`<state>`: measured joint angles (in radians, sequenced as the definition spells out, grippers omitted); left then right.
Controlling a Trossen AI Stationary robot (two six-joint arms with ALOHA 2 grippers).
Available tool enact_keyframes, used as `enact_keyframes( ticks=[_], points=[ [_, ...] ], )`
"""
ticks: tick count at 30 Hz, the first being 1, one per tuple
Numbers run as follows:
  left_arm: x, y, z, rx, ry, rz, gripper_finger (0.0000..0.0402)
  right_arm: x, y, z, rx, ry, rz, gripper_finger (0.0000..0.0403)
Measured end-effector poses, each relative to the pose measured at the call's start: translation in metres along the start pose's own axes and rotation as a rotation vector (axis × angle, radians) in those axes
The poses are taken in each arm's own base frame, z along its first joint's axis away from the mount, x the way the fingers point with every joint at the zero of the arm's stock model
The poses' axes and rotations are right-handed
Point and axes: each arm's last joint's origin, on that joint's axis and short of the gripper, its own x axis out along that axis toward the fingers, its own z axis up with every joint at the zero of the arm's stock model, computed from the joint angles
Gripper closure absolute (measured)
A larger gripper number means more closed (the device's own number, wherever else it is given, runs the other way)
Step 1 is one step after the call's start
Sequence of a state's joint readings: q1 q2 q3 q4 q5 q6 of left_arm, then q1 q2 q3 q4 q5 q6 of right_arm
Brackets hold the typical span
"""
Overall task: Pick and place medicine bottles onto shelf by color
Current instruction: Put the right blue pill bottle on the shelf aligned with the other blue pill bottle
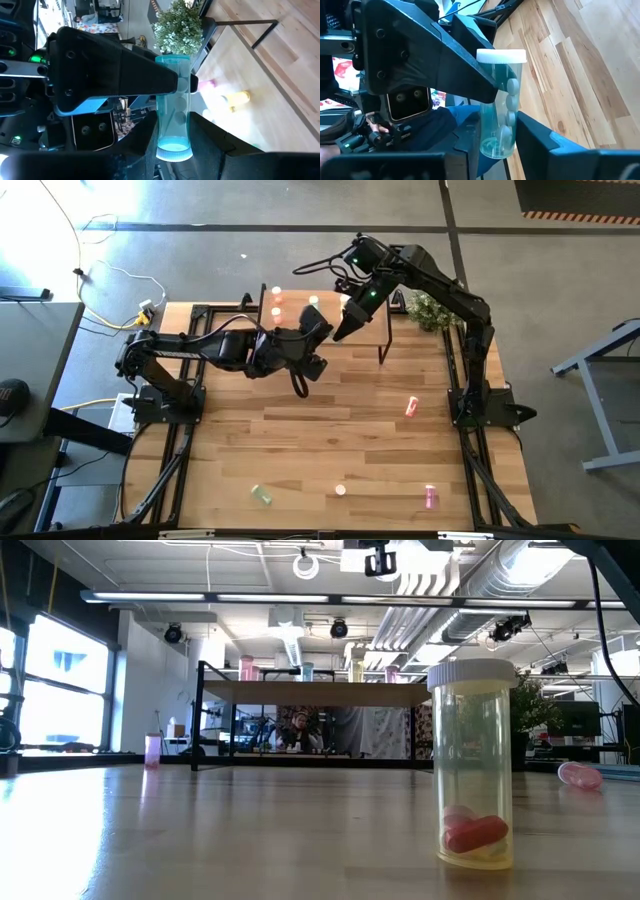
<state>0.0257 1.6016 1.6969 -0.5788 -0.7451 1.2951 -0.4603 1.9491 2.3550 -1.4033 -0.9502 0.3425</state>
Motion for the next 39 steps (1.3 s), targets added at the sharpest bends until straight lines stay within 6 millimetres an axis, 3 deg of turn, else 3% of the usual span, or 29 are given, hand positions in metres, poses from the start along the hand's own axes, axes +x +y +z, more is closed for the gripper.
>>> enact_keyframes(
  ticks=[11,19,24,32,39],
  points=[
    [0.000,0.000,0.000,0.018,0.001,0.000,0.0308,0.000,0.000,0.000,0.039,-0.001,-0.001,0.0311],
    [0.000,0.000,-0.001,-0.023,0.064,0.019,0.0239,0.000,0.000,0.000,0.040,-0.010,-0.025,0.0312],
    [0.000,0.000,-0.001,-0.123,0.083,0.028,0.0207,-0.001,-0.003,0.001,0.023,-0.033,-0.082,0.0312],
    [0.001,0.000,-0.004,-0.342,0.101,0.035,0.0208,-0.014,-0.017,0.007,-0.031,-0.136,-0.303,0.0312],
    [0.008,0.000,-0.025,-0.588,0.152,0.006,0.0209,-0.031,-0.028,0.017,-0.129,-0.245,-0.478,0.0312]
  ],
)
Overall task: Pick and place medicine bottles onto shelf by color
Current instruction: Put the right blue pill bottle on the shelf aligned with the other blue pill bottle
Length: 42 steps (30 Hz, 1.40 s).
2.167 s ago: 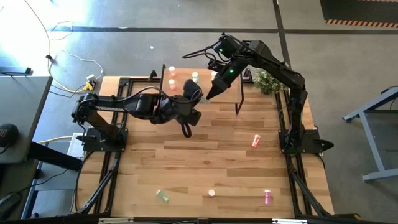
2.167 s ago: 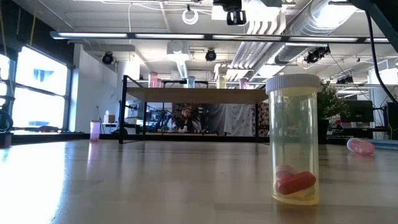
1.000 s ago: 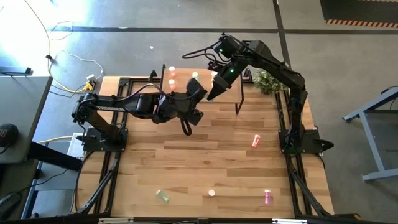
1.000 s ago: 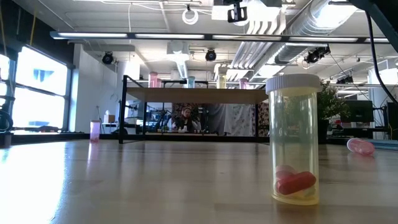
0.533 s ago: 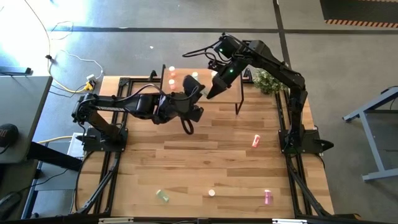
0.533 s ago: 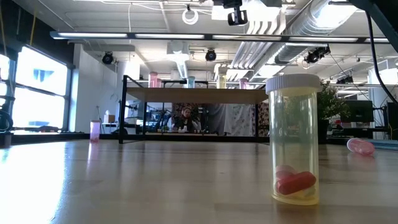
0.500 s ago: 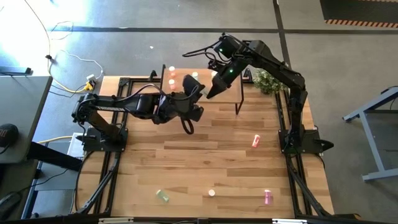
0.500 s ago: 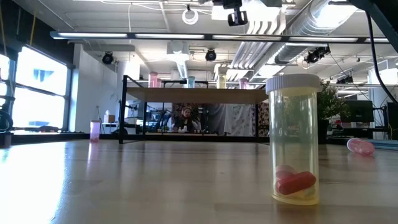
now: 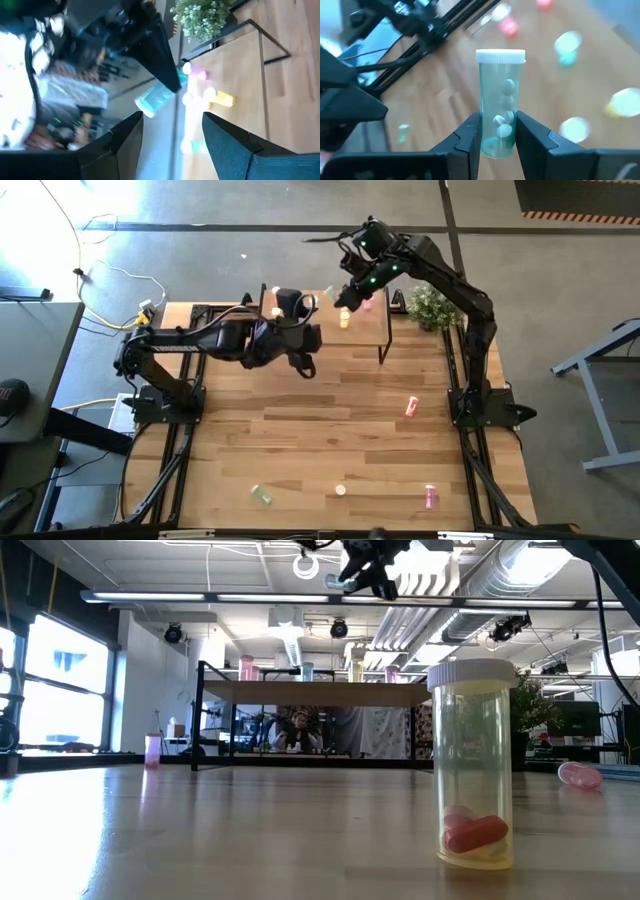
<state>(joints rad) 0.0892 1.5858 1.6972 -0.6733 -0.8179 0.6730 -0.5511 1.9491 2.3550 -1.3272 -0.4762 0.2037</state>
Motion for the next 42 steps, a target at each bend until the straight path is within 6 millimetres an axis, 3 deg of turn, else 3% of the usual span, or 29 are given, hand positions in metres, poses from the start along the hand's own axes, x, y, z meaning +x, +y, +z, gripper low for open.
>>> enact_keyframes(
  ticks=[10,20,27,42],
  points=[
    [0.020,0.040,-0.045,-0.433,0.010,-0.222,0.0209,-0.011,-0.018,0.015,-0.245,-0.131,-0.066,0.0312],
    [0.042,0.076,-0.081,-0.758,-0.094,-0.498,0.0209,-0.004,-0.006,0.010,-0.568,-0.083,-0.057,0.0312],
    [0.047,0.085,-0.086,-0.851,-0.169,-0.579,0.0209,0.006,0.010,0.005,-0.634,-0.050,-0.075,0.0312],
    [0.049,0.084,-0.086,-0.864,-0.183,-0.658,0.0209,0.034,0.047,-0.007,-0.710,0.004,-0.040,0.0312]
  ],
)
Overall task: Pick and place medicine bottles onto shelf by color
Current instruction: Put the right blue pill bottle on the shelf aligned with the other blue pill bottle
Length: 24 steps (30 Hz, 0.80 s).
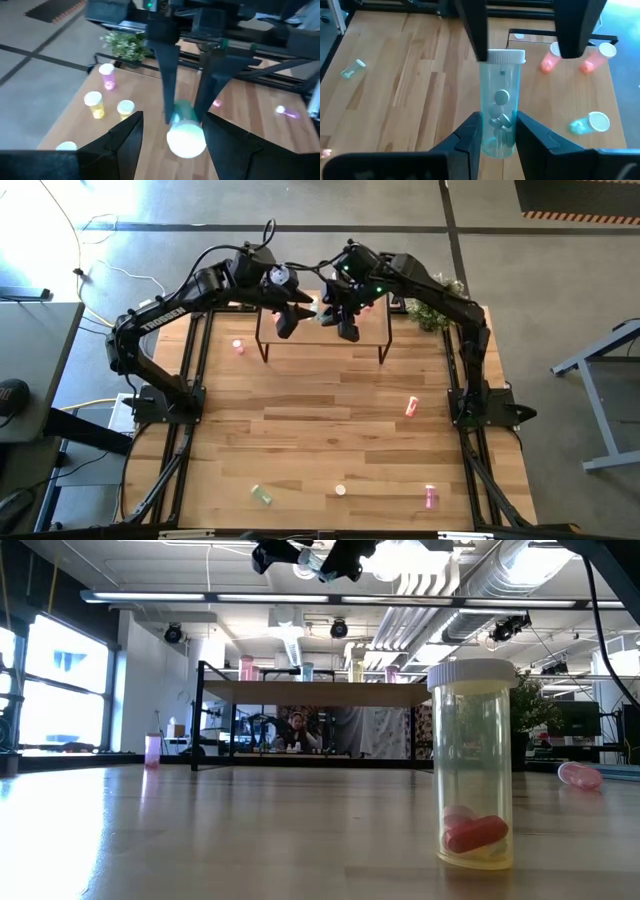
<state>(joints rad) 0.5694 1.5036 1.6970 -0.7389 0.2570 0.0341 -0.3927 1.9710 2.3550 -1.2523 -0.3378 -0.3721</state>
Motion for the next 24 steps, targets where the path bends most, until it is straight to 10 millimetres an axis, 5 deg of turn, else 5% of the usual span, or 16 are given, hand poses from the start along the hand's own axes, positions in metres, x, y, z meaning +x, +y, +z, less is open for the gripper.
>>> enact_keyframes(
  ticks=[24],
  points=[
    [0.001,-0.001,-0.008,-0.009,0.080,-0.032,0.0216,0.005,0.012,0.007,0.023,-0.002,-0.056,0.0312]
  ],
)
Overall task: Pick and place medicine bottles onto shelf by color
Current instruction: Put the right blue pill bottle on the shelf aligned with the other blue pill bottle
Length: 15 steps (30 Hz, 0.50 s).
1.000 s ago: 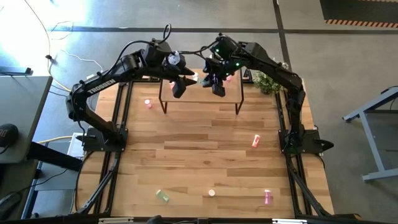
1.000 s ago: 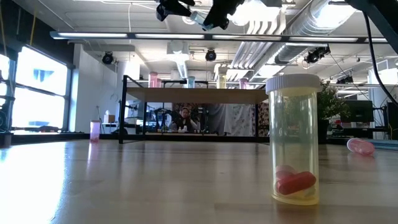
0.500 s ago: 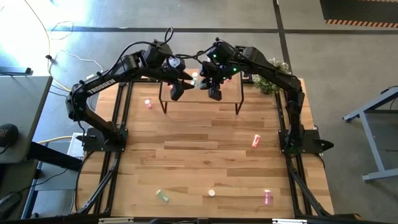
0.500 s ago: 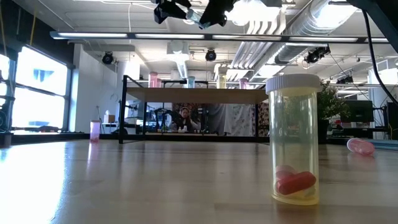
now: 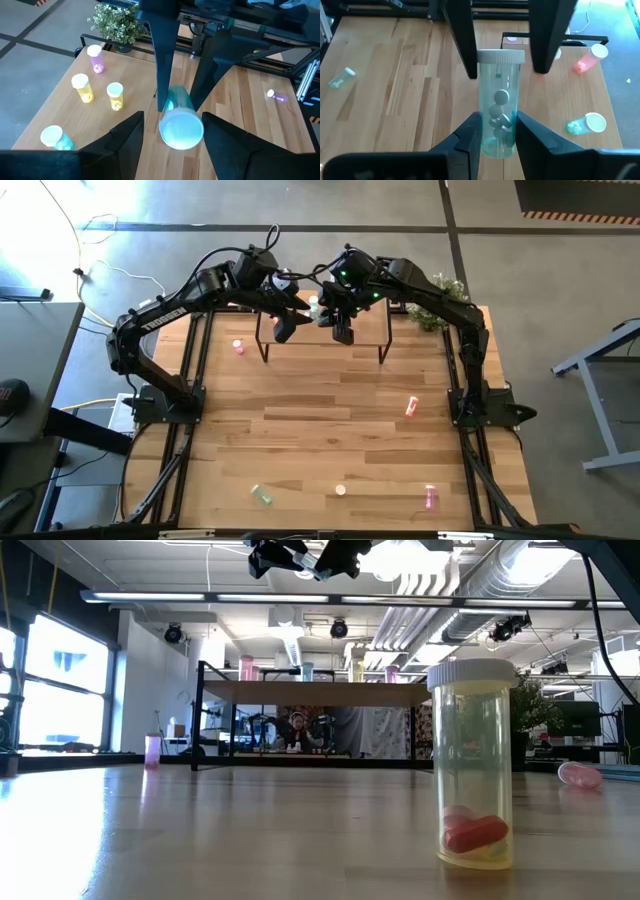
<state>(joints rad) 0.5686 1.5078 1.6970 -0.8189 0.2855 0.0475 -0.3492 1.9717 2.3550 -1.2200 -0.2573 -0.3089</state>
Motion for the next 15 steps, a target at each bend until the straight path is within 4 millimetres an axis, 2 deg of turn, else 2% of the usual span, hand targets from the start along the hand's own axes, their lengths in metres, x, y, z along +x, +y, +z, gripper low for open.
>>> enact_keyframes(
  ticks=[9,15],
  points=[
    [0.0000,0.0000,-0.0002,0.015,0.002,0.000,0.0283,0.0001,-0.0006,0.0011,0.018,-0.011,-0.004,0.0312],
    [0.0000,0.0000,-0.0001,0.016,0.001,0.000,0.0294,0.0001,-0.0007,0.0010,0.019,-0.011,-0.005,0.0312]
  ],
)
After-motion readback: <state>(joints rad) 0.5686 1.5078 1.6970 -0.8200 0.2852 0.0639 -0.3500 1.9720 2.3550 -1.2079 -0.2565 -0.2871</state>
